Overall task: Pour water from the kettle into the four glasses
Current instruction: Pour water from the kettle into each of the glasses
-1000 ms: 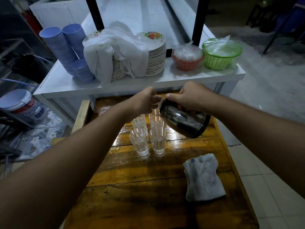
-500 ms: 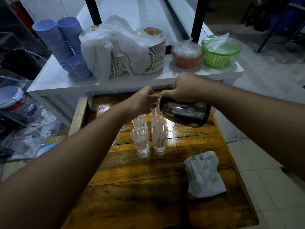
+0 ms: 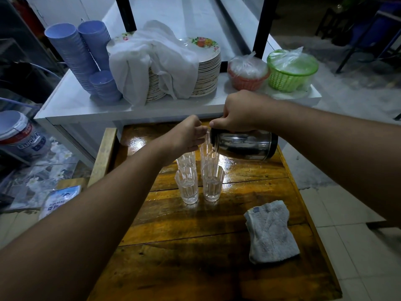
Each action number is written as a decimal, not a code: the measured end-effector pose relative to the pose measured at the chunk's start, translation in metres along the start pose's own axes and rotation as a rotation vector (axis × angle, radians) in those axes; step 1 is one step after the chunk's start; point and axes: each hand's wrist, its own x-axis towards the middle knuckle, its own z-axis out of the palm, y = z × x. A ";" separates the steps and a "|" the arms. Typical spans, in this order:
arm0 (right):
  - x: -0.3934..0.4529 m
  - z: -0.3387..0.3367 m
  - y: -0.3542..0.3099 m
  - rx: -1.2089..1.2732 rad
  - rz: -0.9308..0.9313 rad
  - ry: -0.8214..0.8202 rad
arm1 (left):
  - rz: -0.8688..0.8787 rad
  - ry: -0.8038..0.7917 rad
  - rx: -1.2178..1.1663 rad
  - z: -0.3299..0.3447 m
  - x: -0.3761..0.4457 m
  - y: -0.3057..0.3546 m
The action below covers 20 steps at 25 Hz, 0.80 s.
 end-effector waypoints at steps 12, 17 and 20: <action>0.005 -0.008 -0.013 -0.117 -0.094 0.010 | 0.037 0.040 0.000 -0.007 -0.005 -0.006; 0.006 -0.010 -0.017 -0.156 -0.118 0.021 | 0.021 0.056 -0.033 -0.007 -0.007 -0.008; 0.005 -0.010 -0.017 -0.169 -0.142 0.039 | 0.031 0.054 -0.017 -0.007 -0.006 -0.010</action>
